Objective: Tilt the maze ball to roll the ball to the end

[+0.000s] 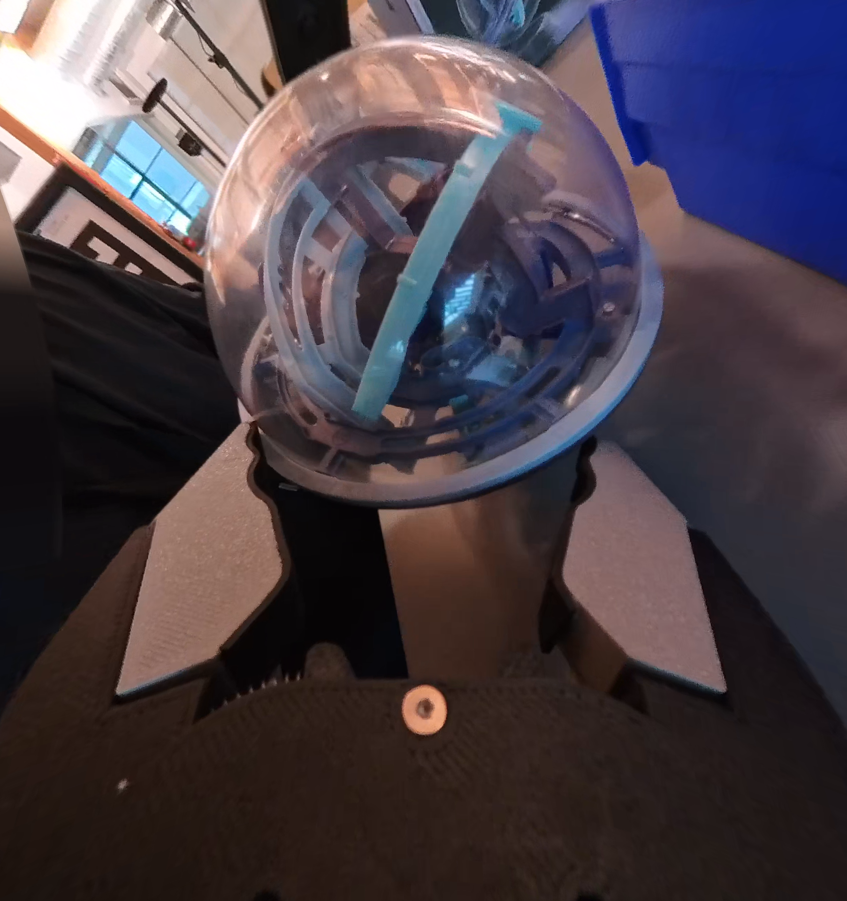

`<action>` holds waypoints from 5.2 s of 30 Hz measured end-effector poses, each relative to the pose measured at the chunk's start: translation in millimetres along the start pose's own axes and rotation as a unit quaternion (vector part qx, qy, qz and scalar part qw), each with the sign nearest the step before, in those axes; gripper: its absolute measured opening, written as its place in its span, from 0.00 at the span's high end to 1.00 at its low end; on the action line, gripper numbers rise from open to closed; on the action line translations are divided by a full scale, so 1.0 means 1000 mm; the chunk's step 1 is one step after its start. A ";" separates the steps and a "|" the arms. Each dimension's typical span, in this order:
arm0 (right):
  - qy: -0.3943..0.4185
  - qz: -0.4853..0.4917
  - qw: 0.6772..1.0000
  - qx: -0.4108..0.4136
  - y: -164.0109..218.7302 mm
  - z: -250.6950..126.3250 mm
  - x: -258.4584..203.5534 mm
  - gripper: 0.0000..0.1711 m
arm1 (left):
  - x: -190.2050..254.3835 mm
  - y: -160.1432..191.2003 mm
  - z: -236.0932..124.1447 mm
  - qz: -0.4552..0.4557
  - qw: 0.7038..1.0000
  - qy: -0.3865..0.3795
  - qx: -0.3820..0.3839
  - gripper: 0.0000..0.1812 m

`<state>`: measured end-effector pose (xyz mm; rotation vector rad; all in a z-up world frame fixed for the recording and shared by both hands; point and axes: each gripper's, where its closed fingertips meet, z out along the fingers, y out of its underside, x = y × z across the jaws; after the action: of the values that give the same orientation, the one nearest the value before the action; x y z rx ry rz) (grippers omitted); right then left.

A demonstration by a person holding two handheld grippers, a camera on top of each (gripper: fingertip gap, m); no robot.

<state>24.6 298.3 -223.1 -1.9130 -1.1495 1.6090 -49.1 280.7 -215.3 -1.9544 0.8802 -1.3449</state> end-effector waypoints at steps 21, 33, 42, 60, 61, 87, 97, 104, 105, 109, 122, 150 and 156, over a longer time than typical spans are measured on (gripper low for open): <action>0.034 -0.080 0.996 0.007 -0.003 0.008 0.001 0.23 | -0.008 0.004 0.006 0.079 0.995 -0.050 0.024 0.38; 0.070 -0.145 0.987 -0.010 0.000 0.015 0.002 0.23 | -0.011 0.005 0.005 0.151 0.985 -0.087 0.017 0.36; 0.062 -0.132 0.989 -0.012 0.003 0.020 0.002 0.23 | -0.009 -0.001 -0.001 0.161 0.982 -0.095 0.014 0.35; 0.049 -0.103 0.993 -0.028 0.005 0.028 0.003 0.23 | -0.009 -0.004 -0.007 0.148 0.983 -0.109 0.020 0.33; 0.049 -0.102 0.993 -0.028 0.005 0.028 0.004 0.23 | -0.010 -0.004 -0.007 0.147 0.983 -0.109 0.019 0.33; 0.050 -0.094 0.994 -0.021 0.002 0.028 0.004 0.23 | -0.012 -0.005 -0.008 0.140 0.985 -0.102 0.024 0.33; 0.056 -0.101 0.993 -0.020 0.003 0.027 0.004 0.26 | -0.013 -0.003 -0.010 0.140 0.986 -0.085 0.030 0.34; 0.074 -0.122 0.989 -0.027 0.001 0.015 0.006 0.28 | -0.014 -0.001 -0.011 0.149 0.985 -0.078 0.031 0.35; 0.082 -0.129 0.988 -0.030 0.000 0.011 0.009 0.28 | -0.013 -0.001 -0.011 0.151 0.985 -0.077 0.030 0.35; 0.073 -0.139 0.987 -0.024 -0.017 -0.010 0.014 0.29 | -0.013 0.001 -0.012 0.159 0.984 -0.070 0.024 0.35; -0.039 -0.105 0.994 0.011 -0.057 -0.005 0.016 0.36 | -0.023 0.000 -0.018 0.145 0.987 -0.058 0.024 0.38; -0.078 -0.063 0.994 0.042 -0.045 0.009 0.013 0.37 | -0.023 -0.017 -0.032 0.122 0.989 -0.035 0.073 0.39; -0.039 -0.052 0.996 0.053 -0.048 0.009 0.015 0.37 | -0.029 -0.020 -0.039 0.121 0.988 -0.045 0.081 0.44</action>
<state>0.2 336.3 -199.9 -1.7083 -1.1509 1.6670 -90.5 311.8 -203.3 -1.7103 0.9030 -1.1408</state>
